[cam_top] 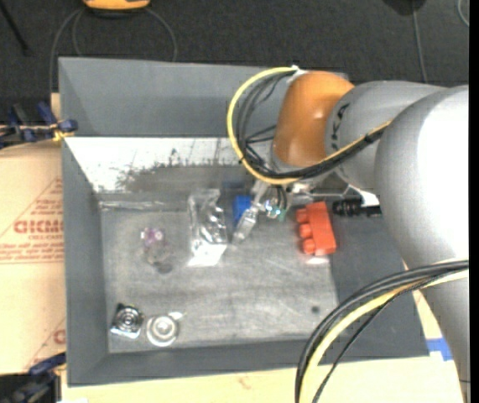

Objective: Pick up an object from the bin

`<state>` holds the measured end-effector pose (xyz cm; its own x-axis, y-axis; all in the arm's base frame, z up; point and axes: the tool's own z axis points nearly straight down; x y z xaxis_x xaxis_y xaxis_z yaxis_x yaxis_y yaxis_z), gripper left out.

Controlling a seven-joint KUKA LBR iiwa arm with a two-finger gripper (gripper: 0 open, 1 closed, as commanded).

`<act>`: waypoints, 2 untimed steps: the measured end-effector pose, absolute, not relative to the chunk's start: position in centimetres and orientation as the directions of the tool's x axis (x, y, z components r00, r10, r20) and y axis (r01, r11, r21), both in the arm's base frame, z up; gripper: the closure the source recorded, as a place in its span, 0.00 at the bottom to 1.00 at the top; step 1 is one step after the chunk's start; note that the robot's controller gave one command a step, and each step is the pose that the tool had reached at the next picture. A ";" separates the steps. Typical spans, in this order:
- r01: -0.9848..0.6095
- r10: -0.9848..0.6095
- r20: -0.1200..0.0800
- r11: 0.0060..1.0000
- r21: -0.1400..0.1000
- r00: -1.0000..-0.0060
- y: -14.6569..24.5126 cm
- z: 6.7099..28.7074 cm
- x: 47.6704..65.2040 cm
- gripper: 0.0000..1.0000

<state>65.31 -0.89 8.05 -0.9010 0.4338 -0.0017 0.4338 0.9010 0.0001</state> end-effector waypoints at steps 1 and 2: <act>0.434 0.434 -0.005 0.901 -0.002 -0.901 -1.1 8.6 65.1 0.00; 0.463 0.463 0.002 0.886 0.000 -0.886 -1.0 7.8 65.7 0.00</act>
Offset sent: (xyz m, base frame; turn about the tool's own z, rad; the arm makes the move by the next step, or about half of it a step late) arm -0.0031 -0.0003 0.0042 0.0046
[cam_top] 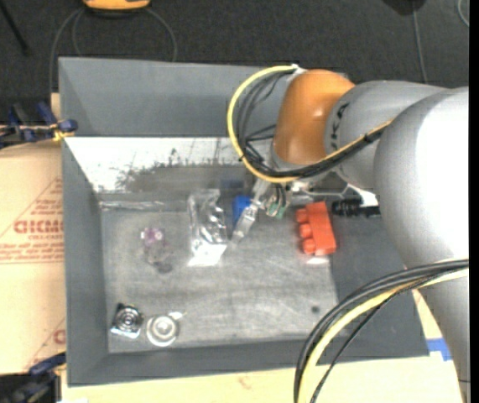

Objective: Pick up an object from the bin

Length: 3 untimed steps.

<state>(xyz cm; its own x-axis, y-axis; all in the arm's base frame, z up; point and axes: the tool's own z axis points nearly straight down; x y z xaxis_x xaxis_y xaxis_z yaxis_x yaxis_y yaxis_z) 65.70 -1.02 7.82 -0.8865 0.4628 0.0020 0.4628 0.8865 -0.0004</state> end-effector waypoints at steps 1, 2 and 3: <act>0.540 0.540 -0.002 0.842 0.003 -0.842 -1.6 8.6 65.4 0.00; 0.547 0.547 0.001 0.837 0.003 -0.837 -2.0 7.8 65.5 0.00; 0.559 0.559 -0.004 0.829 0.005 -0.829 -1.9 7.8 65.3 0.00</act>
Offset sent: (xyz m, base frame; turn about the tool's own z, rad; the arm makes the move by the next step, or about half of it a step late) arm -0.0043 -0.0056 0.0069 0.0933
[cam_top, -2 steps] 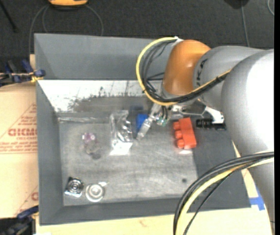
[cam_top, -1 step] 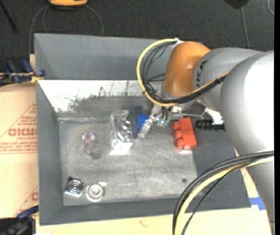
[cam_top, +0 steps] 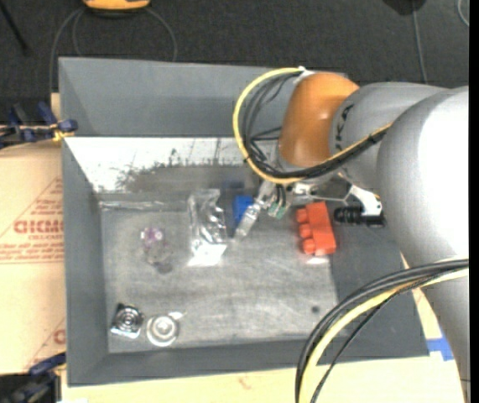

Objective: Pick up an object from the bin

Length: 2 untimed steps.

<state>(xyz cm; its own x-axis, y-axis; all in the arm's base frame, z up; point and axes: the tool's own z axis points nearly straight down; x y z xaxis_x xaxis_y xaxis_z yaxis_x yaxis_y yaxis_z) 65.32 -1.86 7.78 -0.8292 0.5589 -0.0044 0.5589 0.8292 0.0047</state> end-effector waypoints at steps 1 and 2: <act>0.586 0.586 -0.004 0.810 -0.004 -0.810 -1.3 7.8 65.5 0.00; 0.618 0.618 -0.003 0.786 0.001 -0.786 -1.2 7.8 65.5 0.00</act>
Offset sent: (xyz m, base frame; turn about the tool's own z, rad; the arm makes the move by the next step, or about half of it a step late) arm -0.0008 0.0115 -0.0078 0.0347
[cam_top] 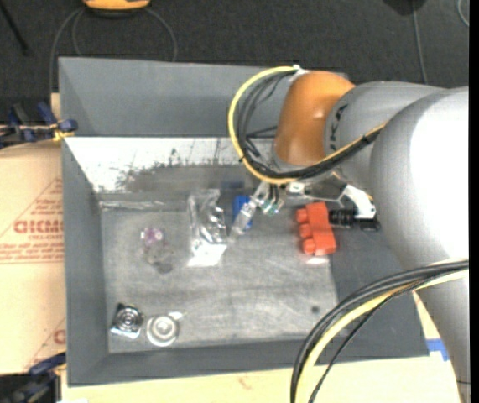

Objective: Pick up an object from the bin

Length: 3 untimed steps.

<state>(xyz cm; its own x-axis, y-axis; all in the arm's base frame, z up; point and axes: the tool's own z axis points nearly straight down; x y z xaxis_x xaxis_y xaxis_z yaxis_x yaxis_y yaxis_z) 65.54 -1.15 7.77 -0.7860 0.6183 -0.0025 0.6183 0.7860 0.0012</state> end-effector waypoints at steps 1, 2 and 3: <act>0.628 0.628 -0.008 0.778 0.009 -0.778 -1.6 7.8 65.0 0.00; 0.652 0.652 -0.002 0.758 0.008 -0.758 -1.5 7.7 65.4 0.00; 0.745 0.745 -0.003 0.667 0.003 -0.667 -1.3 7.8 65.0 0.00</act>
Offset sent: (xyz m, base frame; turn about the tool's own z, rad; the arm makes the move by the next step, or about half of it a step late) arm -0.0097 -0.0045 -0.0077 0.0130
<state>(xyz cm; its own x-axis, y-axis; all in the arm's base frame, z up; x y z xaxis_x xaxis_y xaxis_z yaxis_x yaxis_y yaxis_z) 65.00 -1.31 7.83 -0.6670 0.7451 -0.0028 0.7450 0.6670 0.0034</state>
